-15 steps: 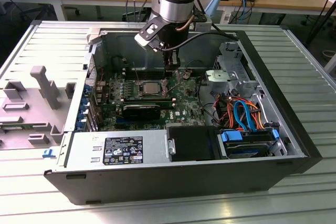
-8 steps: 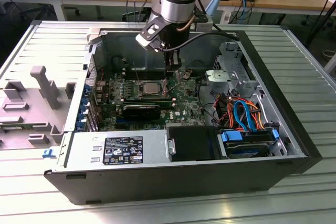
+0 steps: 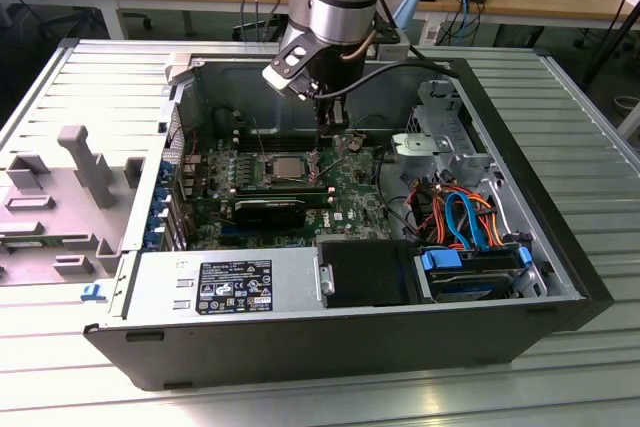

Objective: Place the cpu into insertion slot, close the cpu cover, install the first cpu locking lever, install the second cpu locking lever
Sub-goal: 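Close the cpu cover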

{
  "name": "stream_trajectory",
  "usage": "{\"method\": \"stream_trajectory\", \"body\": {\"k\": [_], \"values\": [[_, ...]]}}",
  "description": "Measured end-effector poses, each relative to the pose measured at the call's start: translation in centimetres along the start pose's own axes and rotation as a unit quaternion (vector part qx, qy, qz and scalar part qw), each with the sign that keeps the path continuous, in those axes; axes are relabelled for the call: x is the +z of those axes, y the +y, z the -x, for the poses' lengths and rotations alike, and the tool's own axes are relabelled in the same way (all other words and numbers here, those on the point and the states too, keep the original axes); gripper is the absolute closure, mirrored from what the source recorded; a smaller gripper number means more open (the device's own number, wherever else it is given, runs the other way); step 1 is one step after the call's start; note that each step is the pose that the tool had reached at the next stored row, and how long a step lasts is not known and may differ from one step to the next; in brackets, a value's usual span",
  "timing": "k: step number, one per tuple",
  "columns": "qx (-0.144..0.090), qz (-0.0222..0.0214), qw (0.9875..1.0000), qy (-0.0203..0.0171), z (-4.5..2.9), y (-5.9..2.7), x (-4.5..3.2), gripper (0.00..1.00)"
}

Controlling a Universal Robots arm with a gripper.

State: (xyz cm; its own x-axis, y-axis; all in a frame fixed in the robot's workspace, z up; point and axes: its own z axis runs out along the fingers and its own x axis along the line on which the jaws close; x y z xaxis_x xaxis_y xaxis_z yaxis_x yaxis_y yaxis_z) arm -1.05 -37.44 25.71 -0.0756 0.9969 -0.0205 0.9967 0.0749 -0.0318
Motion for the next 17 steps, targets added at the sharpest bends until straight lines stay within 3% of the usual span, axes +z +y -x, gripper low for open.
{"method": "stream_trajectory", "body": {"k": [17], "values": [[0.0, -0.0053, 1.0, 0.0021, 0.24, 1.45, -0.08, 0.89]]}}
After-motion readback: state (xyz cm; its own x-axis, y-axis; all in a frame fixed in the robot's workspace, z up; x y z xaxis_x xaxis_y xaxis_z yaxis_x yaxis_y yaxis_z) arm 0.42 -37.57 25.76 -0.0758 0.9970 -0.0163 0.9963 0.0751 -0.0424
